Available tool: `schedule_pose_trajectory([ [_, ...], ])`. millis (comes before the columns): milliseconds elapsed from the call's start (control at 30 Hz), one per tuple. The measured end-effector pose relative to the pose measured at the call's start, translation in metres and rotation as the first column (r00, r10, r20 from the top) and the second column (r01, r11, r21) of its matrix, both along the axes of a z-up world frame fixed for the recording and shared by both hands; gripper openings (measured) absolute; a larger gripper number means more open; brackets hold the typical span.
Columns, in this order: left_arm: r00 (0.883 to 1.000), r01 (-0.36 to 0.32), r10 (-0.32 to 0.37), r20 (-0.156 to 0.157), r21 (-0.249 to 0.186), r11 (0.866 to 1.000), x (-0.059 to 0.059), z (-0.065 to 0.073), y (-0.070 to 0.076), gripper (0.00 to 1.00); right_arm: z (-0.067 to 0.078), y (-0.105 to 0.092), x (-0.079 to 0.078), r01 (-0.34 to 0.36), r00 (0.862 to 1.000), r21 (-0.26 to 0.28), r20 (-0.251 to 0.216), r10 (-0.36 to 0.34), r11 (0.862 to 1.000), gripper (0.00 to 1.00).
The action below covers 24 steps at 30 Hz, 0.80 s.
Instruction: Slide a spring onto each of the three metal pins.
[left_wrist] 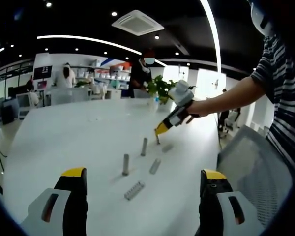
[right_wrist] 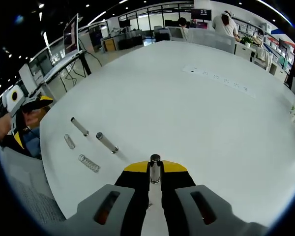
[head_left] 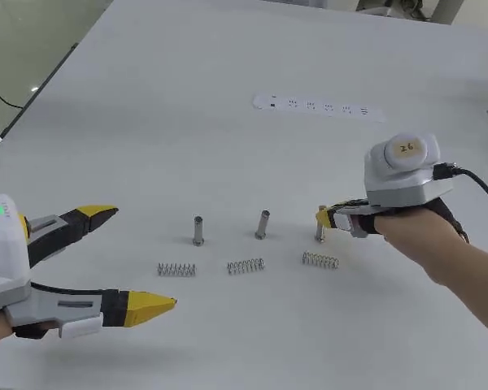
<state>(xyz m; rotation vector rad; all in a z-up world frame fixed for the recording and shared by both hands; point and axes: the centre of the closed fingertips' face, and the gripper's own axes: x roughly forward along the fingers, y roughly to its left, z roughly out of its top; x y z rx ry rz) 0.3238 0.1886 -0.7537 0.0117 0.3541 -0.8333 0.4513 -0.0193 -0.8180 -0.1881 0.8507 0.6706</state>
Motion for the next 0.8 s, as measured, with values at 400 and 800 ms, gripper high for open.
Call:
schedule_pose_trajectory([
  [400,1.000,0.001,-0.001,-0.002,-0.002,1.000,-0.0006,-0.0010,-0.0001,0.92,0.0008,-0.0052,-0.0010,-0.007,1.000,-0.012,0.029,0.007,1.000,0.05],
  [800,1.000,-0.001,0.001,-0.002,-0.005,1.000,0.0004,-0.0011,-0.0002,0.91,0.0008,-0.0066,-0.0088,-0.024,0.999,-0.018,0.029,0.025,1.000,0.06],
])
